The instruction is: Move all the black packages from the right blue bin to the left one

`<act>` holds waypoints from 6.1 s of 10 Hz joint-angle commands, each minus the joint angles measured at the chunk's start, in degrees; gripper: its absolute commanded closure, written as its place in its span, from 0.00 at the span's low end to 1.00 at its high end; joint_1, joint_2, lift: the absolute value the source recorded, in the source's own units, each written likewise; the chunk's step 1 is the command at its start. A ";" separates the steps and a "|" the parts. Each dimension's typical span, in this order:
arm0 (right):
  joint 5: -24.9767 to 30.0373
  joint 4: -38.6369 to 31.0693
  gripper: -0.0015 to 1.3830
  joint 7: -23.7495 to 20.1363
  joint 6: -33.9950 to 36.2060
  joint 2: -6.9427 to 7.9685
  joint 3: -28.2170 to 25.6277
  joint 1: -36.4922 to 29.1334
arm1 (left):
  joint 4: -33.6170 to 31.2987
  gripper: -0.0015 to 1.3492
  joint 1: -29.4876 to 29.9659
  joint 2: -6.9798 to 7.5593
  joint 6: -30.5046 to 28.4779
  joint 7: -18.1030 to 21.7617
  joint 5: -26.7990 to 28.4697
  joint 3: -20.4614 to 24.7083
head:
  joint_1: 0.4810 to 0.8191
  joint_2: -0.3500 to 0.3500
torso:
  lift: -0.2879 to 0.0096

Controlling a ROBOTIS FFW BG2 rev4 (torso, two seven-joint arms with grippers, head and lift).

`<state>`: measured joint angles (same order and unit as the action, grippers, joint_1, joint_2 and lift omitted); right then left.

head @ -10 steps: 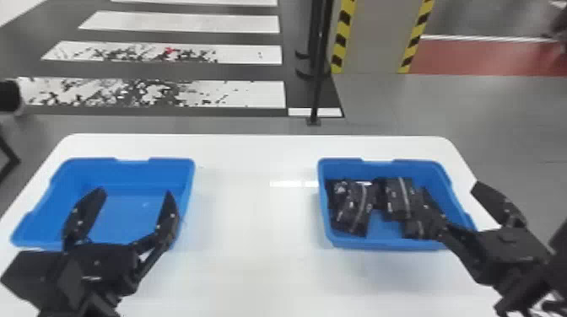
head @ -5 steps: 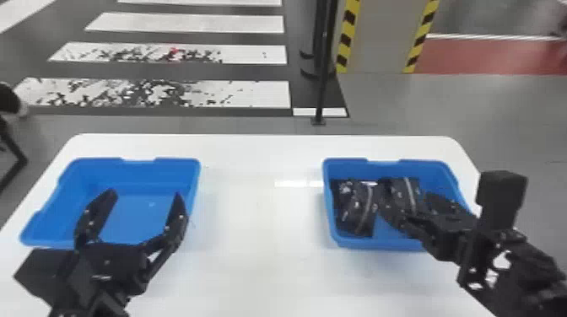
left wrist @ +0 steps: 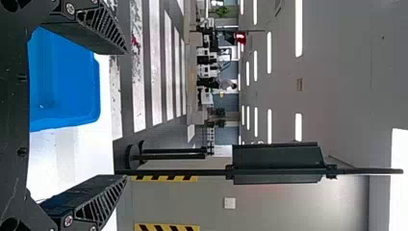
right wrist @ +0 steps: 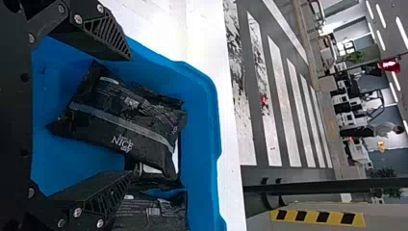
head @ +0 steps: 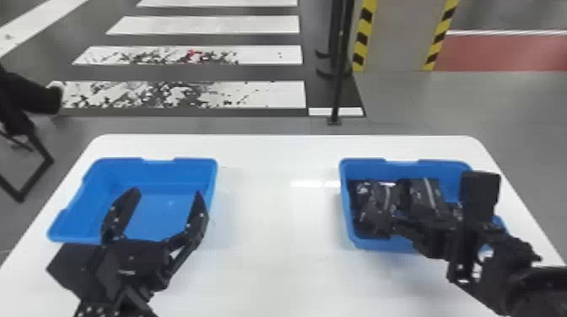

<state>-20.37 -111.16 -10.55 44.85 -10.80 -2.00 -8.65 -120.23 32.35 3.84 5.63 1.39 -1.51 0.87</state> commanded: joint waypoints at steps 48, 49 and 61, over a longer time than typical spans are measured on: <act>-31.96 15.04 0.06 -26.10 -18.98 -7.13 28.97 16.67 | -2.19 0.91 -5.78 1.43 -7.73 4.33 -20.20 -3.39 | 0.63 0.88 | 0.50; -31.96 15.04 0.06 -26.28 -18.98 -7.13 27.71 15.68 | 3.58 0.91 -8.73 0.90 -6.61 1.95 -12.89 -0.76 | 0.63 0.90 | 0.50; -0.77 -0.14 0.12 -5.54 -7.87 -3.43 2.57 4.01 | 1.89 0.14 -0.58 -0.15 4.64 4.06 -13.23 1.53 | 0.63 0.73 | 0.50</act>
<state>-22.14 -110.60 -16.30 35.60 -14.51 1.32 -3.80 -116.05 30.10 3.46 11.82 5.34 -12.81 3.31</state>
